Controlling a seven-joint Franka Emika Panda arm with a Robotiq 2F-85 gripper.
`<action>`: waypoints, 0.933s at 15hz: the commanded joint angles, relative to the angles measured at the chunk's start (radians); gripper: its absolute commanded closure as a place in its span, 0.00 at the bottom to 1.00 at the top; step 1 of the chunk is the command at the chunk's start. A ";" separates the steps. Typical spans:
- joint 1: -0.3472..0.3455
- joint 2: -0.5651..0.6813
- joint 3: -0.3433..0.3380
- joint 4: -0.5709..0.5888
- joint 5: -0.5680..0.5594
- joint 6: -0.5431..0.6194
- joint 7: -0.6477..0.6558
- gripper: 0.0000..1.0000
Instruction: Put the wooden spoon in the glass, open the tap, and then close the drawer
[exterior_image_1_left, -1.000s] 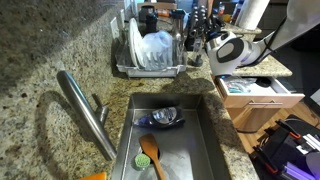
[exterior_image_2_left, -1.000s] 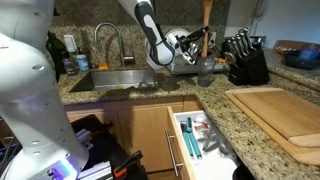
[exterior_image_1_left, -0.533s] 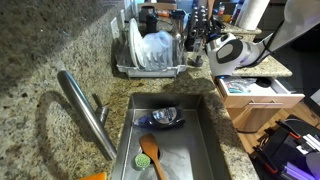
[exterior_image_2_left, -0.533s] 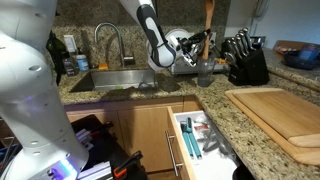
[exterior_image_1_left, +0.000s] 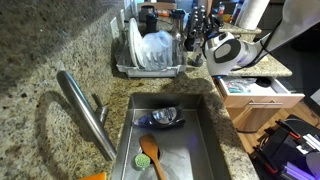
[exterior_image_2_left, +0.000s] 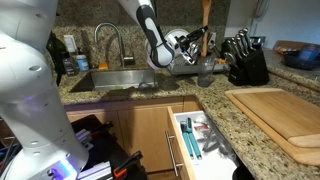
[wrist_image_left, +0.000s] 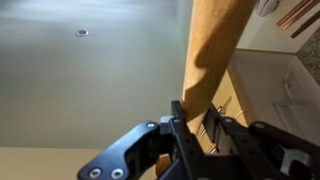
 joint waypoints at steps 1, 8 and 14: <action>0.003 0.003 -0.002 0.003 0.002 -0.002 0.000 0.94; -0.023 0.071 -0.030 0.085 0.022 0.018 -0.007 0.75; -0.024 0.077 -0.029 0.093 0.029 0.026 -0.009 0.94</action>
